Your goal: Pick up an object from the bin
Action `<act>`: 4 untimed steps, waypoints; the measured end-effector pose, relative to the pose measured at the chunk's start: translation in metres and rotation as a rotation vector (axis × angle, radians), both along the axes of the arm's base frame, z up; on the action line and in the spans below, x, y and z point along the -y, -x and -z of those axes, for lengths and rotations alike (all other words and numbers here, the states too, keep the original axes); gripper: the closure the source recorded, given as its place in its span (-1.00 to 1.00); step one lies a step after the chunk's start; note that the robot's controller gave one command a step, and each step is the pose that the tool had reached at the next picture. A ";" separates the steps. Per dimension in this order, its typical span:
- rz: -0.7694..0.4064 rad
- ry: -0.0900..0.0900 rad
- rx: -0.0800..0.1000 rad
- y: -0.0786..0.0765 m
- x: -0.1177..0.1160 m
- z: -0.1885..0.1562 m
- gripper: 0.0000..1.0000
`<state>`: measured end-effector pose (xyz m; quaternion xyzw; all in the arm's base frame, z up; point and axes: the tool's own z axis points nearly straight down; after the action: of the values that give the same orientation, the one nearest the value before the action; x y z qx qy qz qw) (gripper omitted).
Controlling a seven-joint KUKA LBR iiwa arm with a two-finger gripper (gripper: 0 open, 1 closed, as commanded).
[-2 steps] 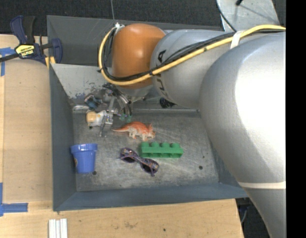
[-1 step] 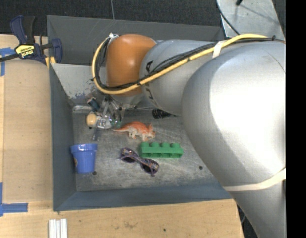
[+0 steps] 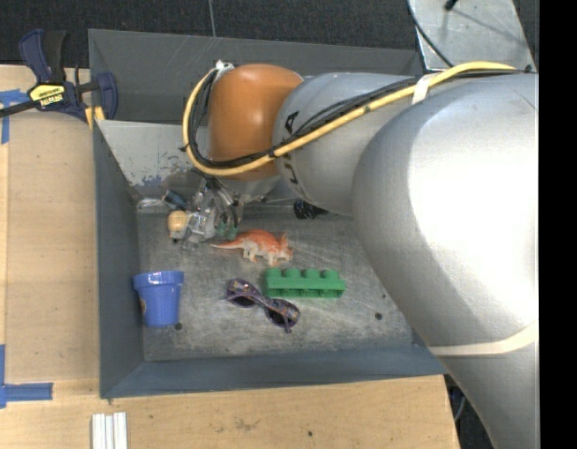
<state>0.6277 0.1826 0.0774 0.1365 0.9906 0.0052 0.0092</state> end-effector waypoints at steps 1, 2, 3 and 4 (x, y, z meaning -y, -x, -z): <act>0.000 0.000 0.000 0.000 0.000 0.000 1.00; 0.000 0.001 -0.003 0.001 0.000 -0.002 1.00; 0.000 0.007 -0.019 0.003 0.002 -0.013 1.00; 0.001 0.007 -0.019 0.002 0.002 -0.028 1.00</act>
Offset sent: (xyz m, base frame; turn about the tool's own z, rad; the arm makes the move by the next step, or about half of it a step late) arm -0.0001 0.0000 0.0296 -0.0001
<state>0.6253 0.1808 0.1059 0.1369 0.9906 0.0004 0.0002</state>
